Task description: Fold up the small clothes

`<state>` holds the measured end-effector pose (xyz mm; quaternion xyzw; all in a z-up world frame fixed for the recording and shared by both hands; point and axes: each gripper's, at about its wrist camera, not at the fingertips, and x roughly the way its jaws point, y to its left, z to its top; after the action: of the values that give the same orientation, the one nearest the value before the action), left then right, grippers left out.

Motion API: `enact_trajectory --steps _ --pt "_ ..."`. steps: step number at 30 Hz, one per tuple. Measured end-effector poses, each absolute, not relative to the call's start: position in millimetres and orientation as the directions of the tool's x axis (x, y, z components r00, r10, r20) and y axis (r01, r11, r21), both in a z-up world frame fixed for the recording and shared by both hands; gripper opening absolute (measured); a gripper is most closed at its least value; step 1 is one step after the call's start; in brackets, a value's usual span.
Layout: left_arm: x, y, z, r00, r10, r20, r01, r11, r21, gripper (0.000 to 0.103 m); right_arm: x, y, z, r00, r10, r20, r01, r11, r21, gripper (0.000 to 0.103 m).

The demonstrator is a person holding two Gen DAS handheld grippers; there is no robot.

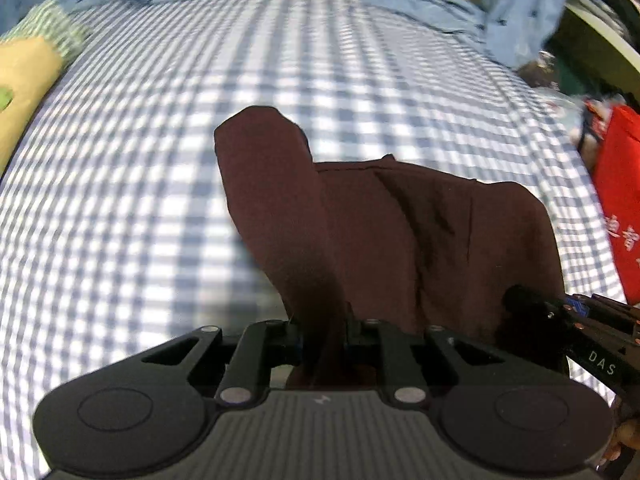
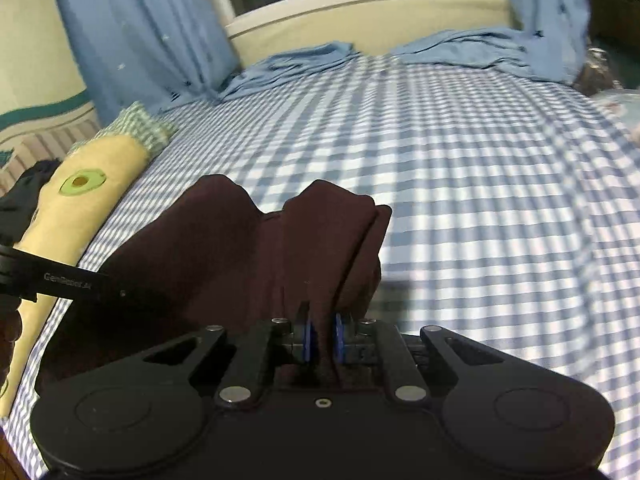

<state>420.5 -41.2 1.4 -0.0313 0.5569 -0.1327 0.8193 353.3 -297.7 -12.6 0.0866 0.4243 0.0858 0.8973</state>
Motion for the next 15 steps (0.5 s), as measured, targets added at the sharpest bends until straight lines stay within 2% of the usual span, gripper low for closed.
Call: enact_trajectory --steps 3,6,9,15 --pt "416.6 -18.8 -16.9 0.313 -0.242 -0.918 0.131 0.969 -0.211 0.017 357.1 -275.6 -22.7 0.583 0.228 -0.780 -0.097 0.972 0.212 0.011" --pt "408.3 -3.7 -35.0 0.279 -0.254 -0.926 0.107 0.967 -0.233 0.019 358.1 -265.3 -31.0 0.550 0.165 -0.818 -0.056 0.985 0.161 0.012" --pt "400.4 4.8 -44.9 0.275 -0.230 -0.933 0.103 0.972 -0.210 0.027 357.2 -274.0 -40.5 0.524 0.121 -0.843 0.023 0.988 0.156 0.019" --pt "386.1 5.2 -55.3 0.296 -0.209 -0.932 0.118 0.976 -0.181 0.031 345.4 -294.7 -50.1 0.506 0.045 -0.861 0.130 0.983 0.128 0.033"
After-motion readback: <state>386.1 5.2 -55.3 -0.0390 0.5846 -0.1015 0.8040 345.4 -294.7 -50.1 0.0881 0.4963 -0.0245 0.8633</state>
